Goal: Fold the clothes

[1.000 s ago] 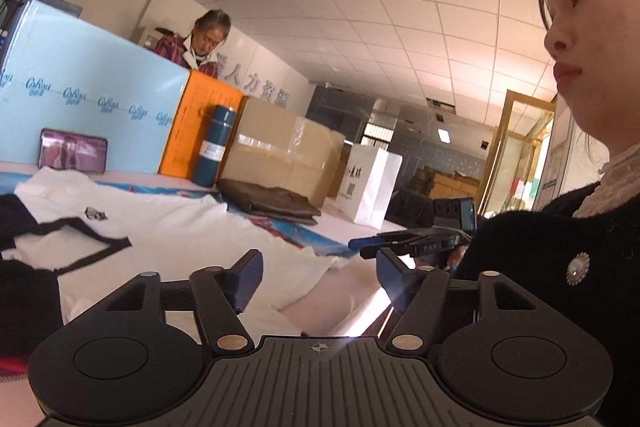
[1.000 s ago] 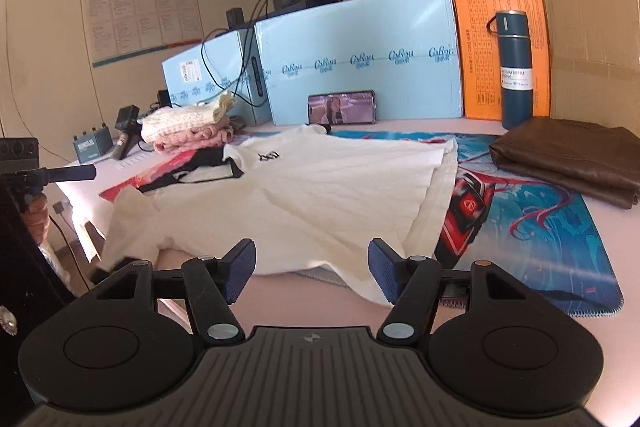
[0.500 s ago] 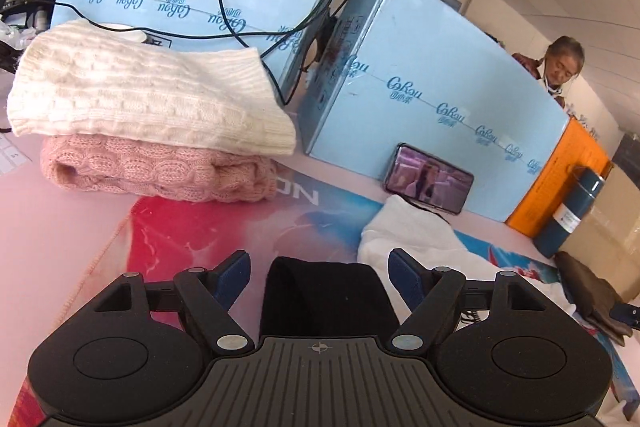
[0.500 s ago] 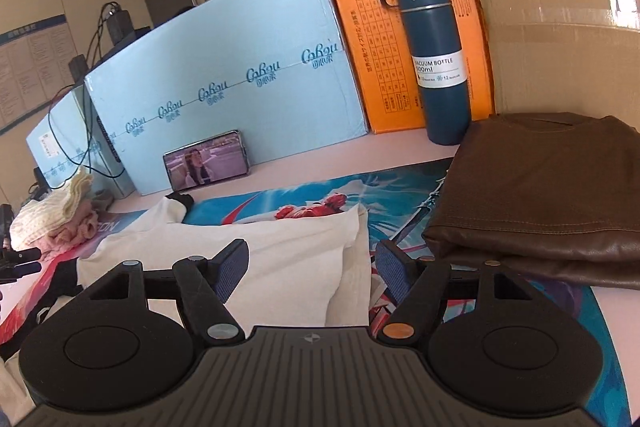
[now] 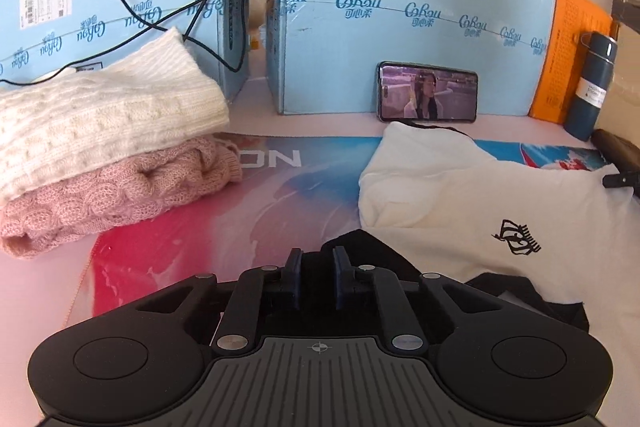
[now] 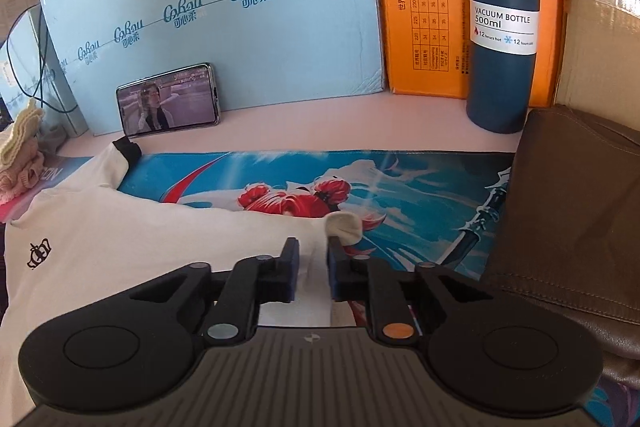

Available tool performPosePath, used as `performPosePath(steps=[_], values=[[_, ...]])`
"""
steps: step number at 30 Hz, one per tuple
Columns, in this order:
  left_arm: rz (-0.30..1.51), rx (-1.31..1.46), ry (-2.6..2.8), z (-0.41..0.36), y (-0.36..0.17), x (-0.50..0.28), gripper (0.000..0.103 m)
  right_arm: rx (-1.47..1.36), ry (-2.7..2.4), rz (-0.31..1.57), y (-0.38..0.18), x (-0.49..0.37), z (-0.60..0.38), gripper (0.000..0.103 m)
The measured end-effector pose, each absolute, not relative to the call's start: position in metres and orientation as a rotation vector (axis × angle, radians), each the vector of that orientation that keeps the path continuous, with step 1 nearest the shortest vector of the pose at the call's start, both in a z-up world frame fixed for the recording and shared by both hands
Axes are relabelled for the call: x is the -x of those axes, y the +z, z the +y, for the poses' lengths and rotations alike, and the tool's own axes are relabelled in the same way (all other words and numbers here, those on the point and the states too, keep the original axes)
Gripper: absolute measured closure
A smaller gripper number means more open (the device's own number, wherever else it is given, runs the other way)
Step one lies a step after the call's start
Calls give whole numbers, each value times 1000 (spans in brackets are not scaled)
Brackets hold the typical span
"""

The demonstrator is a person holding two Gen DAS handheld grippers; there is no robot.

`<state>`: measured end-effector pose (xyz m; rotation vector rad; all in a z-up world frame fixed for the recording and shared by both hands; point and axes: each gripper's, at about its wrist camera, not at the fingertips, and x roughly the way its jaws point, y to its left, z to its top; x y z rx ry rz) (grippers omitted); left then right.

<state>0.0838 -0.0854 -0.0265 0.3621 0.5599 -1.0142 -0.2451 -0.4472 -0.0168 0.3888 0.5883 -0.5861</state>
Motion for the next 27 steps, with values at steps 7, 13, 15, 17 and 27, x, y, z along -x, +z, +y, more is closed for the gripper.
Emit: performPosePath(steps=[7, 13, 15, 17, 27], values=[[509, -414, -951, -115, -26, -104, 91, -346, -674, 584, -17, 238, -454, 100], [454, -488, -918, -145, -26, -112, 90, -318, -724, 600, -16, 223, -464, 100], [447, -511, -915, -151, -28, -113, 90, -313, -728, 604, -16, 221, -466, 100], [450, -508, -924, -149, -26, -115, 83, -318, -724, 607, -16, 222, -467, 99], [541, -93, -868, -16, 5, -87, 27, -293, -681, 481, 11, 301, -405, 41]])
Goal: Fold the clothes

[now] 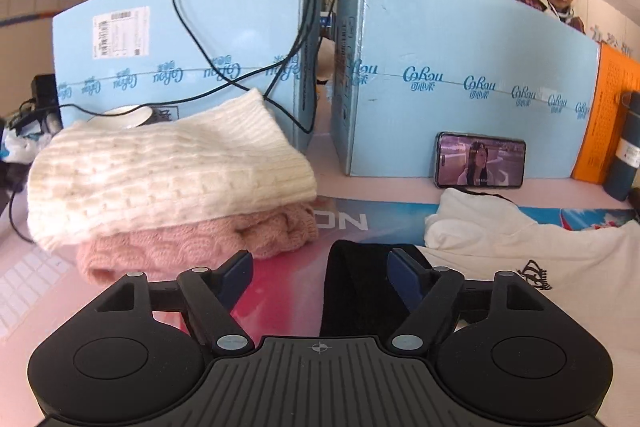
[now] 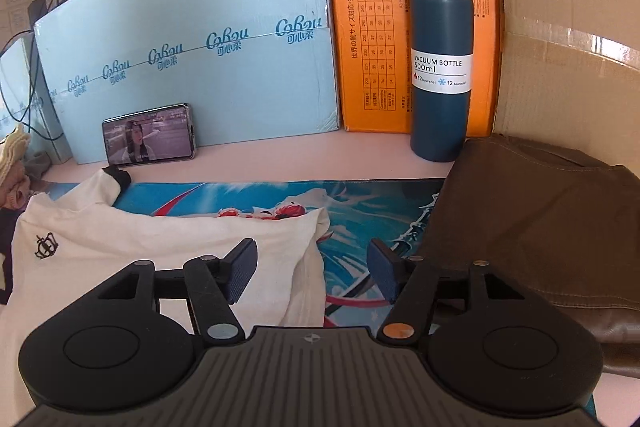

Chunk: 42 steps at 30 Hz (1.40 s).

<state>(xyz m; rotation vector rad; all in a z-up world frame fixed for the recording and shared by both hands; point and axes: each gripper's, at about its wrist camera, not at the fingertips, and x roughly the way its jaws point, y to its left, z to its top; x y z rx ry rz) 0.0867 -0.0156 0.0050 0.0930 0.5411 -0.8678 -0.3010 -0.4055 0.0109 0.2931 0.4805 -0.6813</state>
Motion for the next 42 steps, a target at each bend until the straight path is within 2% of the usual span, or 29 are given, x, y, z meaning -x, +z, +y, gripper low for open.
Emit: performPosePath(steps=[2, 6, 7, 8, 9, 13, 16, 19, 21, 24, 28, 33, 37, 38, 39, 40, 41, 42], values=[[599, -17, -858, 16, -3, -68, 27, -239, -652, 459, 14, 318, -380, 29], [651, 15, -874, 48, -19, -32, 31, -163, -577, 407, 21, 345, -330, 27], [643, -13, -885, 49, -24, -24, 41, -156, -570, 393, 23, 349, -322, 24], [596, -79, -876, 48, -29, -14, 85, -149, -565, 379, 24, 353, -314, 23], [544, -149, -865, 46, -35, -3, 95, -142, -563, 368, 25, 357, -307, 23], [464, -246, -821, 51, -37, 5, 95, -141, -586, 348, 25, 378, -286, 23], [422, -277, -778, 52, -34, 6, 91, -139, -606, 373, 20, 396, -273, 23], [328, -300, -713, 52, -24, 21, 78, -113, -597, 402, 14, 409, -257, 23], [258, -274, -695, 54, -13, 35, 47, -98, -546, 419, 12, 418, -244, 23], [167, -177, -948, 63, 4, 69, 41, -59, -451, 470, 10, 422, -225, 21], [168, -232, -1487, 55, -2, 124, 31, -20, -436, 545, 2, 415, -216, 20], [192, -464, -1643, 29, -37, 175, 31, -17, -452, 567, -6, 407, -217, 20], [165, -491, -1585, 28, -52, 183, 32, -14, -451, 568, -11, 402, -217, 21], [151, -481, -1552, 31, -54, 183, 41, -14, -454, 571, -13, 400, -217, 20], [147, -466, -1548, 33, -53, 180, 62, -9, -455, 576, -14, 398, -217, 20], [154, -449, -1554, 34, -51, 176, 74, -3, -454, 582, -15, 396, -217, 20], [136, -437, -1539, 36, -47, 173, 85, 5, -450, 589, -17, 393, -217, 21], [115, -426, -1523, 39, -44, 170, 89, 12, -442, 594, -17, 391, -216, 21]])
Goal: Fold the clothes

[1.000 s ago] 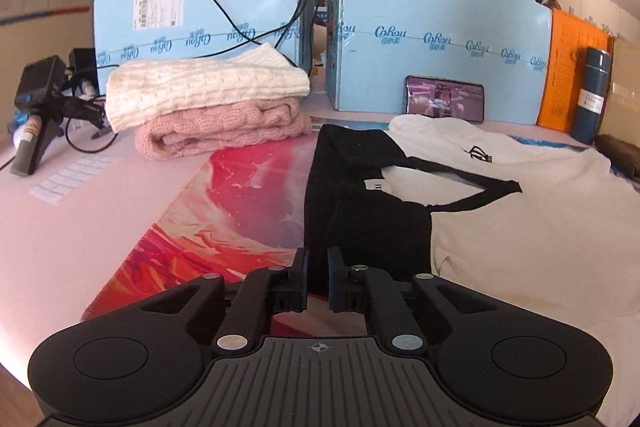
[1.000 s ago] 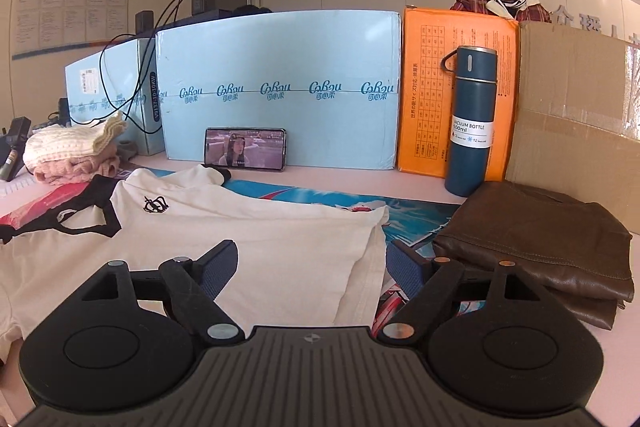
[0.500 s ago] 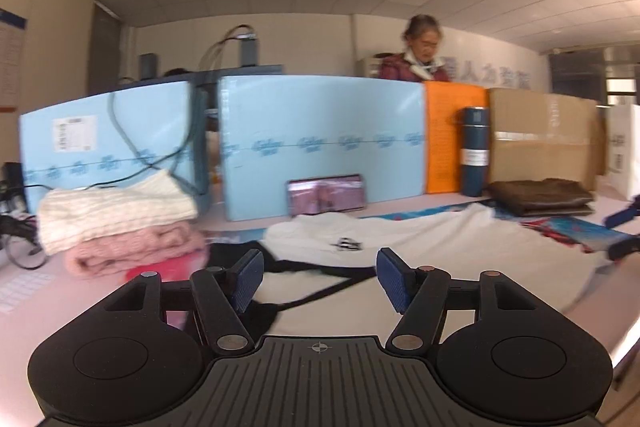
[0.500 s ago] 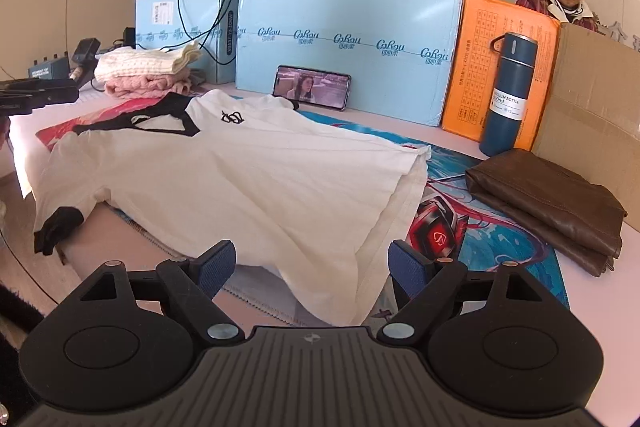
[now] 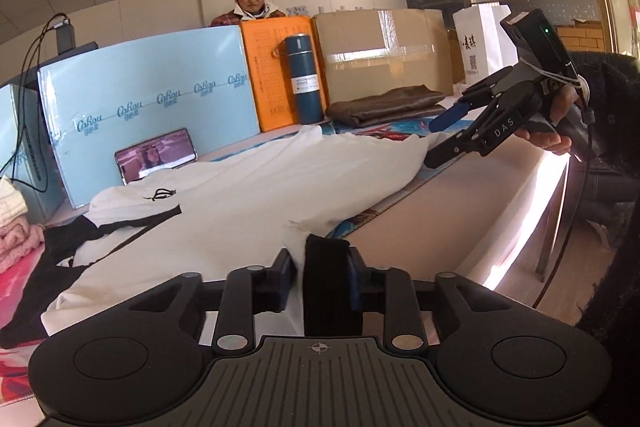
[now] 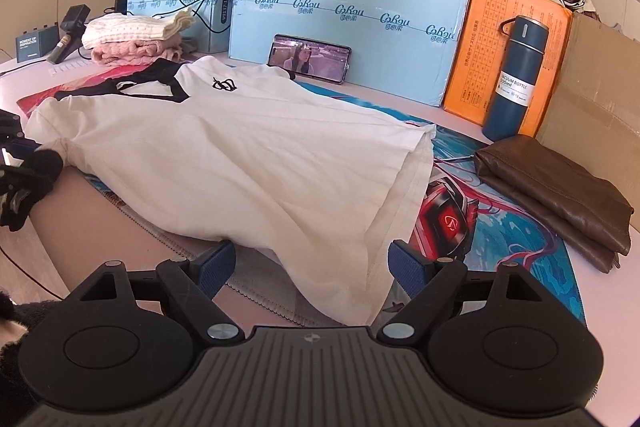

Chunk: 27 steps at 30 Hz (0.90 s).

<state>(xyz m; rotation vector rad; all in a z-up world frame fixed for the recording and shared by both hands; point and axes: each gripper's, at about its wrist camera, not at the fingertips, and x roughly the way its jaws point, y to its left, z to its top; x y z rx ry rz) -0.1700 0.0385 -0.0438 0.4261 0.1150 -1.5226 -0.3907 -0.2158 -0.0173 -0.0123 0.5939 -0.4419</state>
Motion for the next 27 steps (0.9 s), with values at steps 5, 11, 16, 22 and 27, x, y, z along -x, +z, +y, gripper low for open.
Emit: performPosePath(steps=[5, 11, 16, 22, 27], values=[[72, -363, -1578, 54, -16, 150, 92, 78, -406, 591, -14, 379, -206, 23], [102, -514, -1734, 45, -18, 159, 92, 122, -329, 651, -13, 383, -196, 63], [149, -483, -1715, 34, -37, 160, 85, 96, -363, 657, -13, 392, -199, 62], [161, -468, -1665, 41, -48, 168, 56, 11, -335, 620, -13, 397, -210, 70], [142, -452, -1585, 50, -61, 177, 51, -80, -301, 541, -7, 403, -223, 87]])
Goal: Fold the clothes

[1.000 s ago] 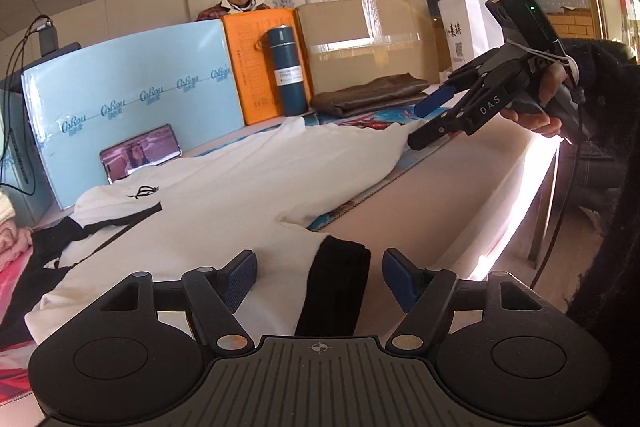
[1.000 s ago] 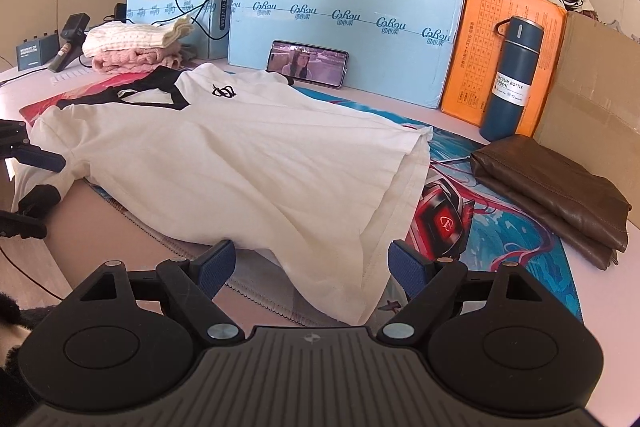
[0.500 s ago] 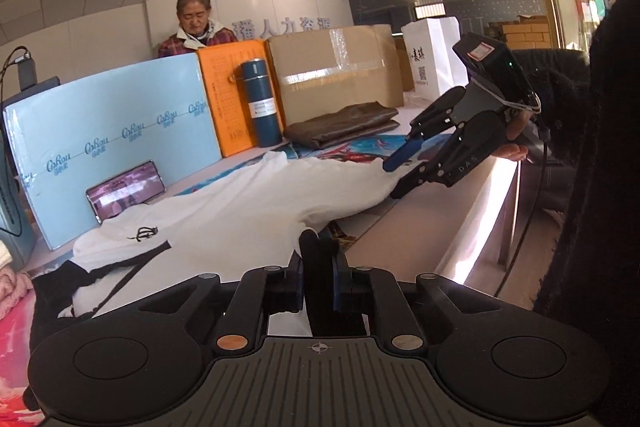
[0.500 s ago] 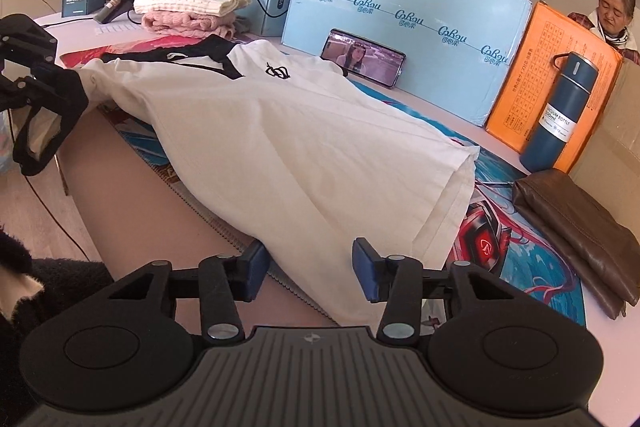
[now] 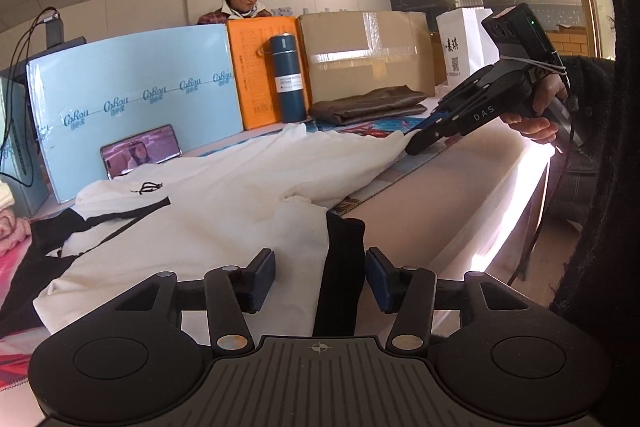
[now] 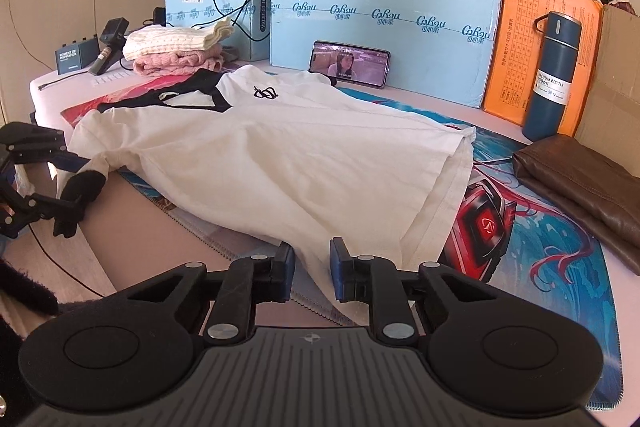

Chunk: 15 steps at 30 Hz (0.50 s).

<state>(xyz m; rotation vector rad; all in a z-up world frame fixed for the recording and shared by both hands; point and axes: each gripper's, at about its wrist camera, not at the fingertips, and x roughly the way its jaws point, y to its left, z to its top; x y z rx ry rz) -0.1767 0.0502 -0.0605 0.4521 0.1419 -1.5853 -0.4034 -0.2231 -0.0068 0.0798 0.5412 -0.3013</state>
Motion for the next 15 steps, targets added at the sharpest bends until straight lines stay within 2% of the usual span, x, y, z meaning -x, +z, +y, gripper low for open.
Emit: performPosePath(steps=[7, 11, 13, 15], values=[[116, -445, -1487, 67, -65, 177, 46, -119, -311, 507, -2, 409, -233, 88], [96, -543, -1432, 84, -57, 174, 45, -122, -309, 522, -6, 408, -232, 88], [99, -597, -1397, 92, -53, 170, 39, -121, -307, 527, -10, 406, -233, 88], [76, -652, -1319, 101, -49, 166, 38, -120, -303, 528, -12, 404, -233, 88]])
